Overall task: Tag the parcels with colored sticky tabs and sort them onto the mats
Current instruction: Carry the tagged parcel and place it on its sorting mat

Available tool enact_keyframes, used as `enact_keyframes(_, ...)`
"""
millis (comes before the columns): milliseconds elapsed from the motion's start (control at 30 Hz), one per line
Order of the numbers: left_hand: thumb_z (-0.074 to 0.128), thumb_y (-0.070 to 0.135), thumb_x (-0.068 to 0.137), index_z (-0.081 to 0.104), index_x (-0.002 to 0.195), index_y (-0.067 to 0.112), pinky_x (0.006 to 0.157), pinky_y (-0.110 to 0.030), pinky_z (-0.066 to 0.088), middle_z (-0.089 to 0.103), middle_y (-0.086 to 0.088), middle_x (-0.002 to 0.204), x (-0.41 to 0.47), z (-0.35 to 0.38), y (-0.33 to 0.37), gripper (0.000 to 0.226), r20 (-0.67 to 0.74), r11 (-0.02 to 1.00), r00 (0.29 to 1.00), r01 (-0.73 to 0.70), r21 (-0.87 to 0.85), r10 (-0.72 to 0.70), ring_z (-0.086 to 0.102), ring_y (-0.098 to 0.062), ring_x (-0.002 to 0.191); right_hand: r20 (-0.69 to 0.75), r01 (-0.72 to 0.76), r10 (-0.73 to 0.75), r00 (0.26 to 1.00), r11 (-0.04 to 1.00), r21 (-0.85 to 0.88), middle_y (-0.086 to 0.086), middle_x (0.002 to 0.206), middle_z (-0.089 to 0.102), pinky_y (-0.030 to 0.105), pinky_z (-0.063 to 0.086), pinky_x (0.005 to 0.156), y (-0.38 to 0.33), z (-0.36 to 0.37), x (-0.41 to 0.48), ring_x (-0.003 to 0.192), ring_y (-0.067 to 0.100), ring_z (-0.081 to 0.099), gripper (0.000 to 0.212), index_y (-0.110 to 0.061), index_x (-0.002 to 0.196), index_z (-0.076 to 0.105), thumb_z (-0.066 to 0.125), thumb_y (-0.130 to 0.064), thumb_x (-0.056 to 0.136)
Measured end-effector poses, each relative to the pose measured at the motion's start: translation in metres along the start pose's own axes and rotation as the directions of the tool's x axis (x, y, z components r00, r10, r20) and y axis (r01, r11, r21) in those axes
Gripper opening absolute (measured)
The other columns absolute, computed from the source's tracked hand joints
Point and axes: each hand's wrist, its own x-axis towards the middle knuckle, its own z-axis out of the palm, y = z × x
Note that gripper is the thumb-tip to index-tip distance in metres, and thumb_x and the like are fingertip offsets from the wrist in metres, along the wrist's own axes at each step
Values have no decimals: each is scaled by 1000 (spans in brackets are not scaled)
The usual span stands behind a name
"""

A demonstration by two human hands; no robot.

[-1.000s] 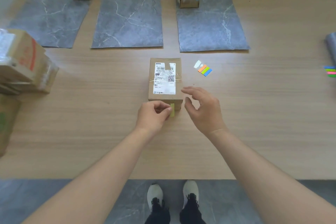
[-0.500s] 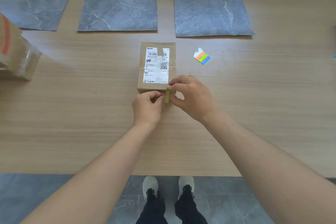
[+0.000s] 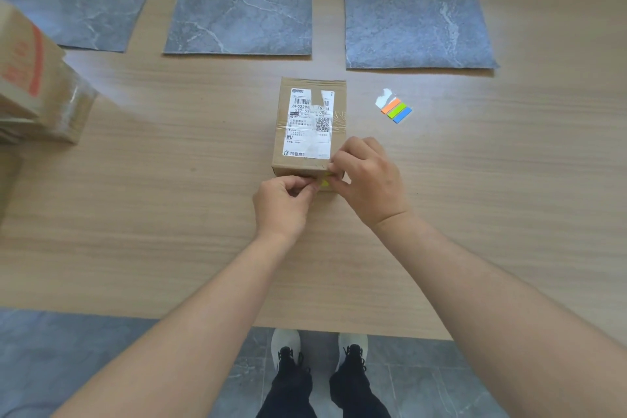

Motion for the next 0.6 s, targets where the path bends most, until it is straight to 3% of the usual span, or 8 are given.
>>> enact_keyframes(100,70,28,80,76,76,19,70,-26,53,73,7,71,2,-17,-8,11,-81,992,992,104,72,-98,68,-11,72,-15,-25,25,1000,998,-61,2,84,54,37,46,42,-3,8,-4,87,25,47,30,-11,73,53,79,0,65)
enact_keyframes(167,62,33,74,73,78,20,76,-33,58,73,6,73,5,-29,-10,17,-127,982,974,188,-3,-187,70,-16,75,-25,-50,49,998,997,-57,4,86,52,41,50,46,-4,14,-8,90,26,46,30,-10,76,53,78,3,66)
enact_keyframes(233,52,37,70,69,79,23,82,-43,60,75,3,74,13,-38,-11,24,-154,965,960,209,-158,-233,73,-23,79,-12,-80,80,997,997,6,5,90,53,45,54,60,-4,14,-12,91,28,48,28,-9,81,57,80,0,69)
enact_keyframes(300,45,39,74,67,84,30,89,-46,58,75,1,80,21,-42,-5,26,-153,955,962,188,-231,-226,73,-23,86,-7,-182,188,982,962,202,3,98,55,35,54,76,-7,8,-14,93,25,53,28,-10,91,63,85,-15,76)
enact_keyframes(367,42,47,78,68,91,43,99,-45,53,72,2,99,24,-44,11,30,-93,945,974,173,-279,-206,68,-18,100,-2,-392,446,895,790,472,-2,112,58,28,53,85,-17,-3,-10,102,16,59,30,-14,111,63,77,-27,89)
enact_keyframes(433,39,54,84,69,110,45,106,-33,46,67,7,122,23,-44,28,40,5,926,982,177,-334,-187,61,-11,116,165,-613,686,709,483,625,-11,126,59,29,52,97,-28,-9,-4,117,7,57,34,-20,131,59,60,-34,101)
enact_keyframes(500,30,46,99,64,130,29,93,-19,46,67,11,122,21,-41,40,48,76,895,983,183,-408,-166,60,-5,116,383,-732,734,561,224,643,-22,127,63,30,46,106,-33,-8,4,120,0,56,33,-29,131,62,45,-41,106)
enact_keyframes(600,20,36,106,66,117,28,72,-11,50,73,22,96,16,-40,51,47,145,872,979,192,-451,-140,66,4,94,497,-800,712,497,155,579,-16,116,73,32,47,104,-41,-4,14,116,10,63,41,-30,118,71,36,-45,104)
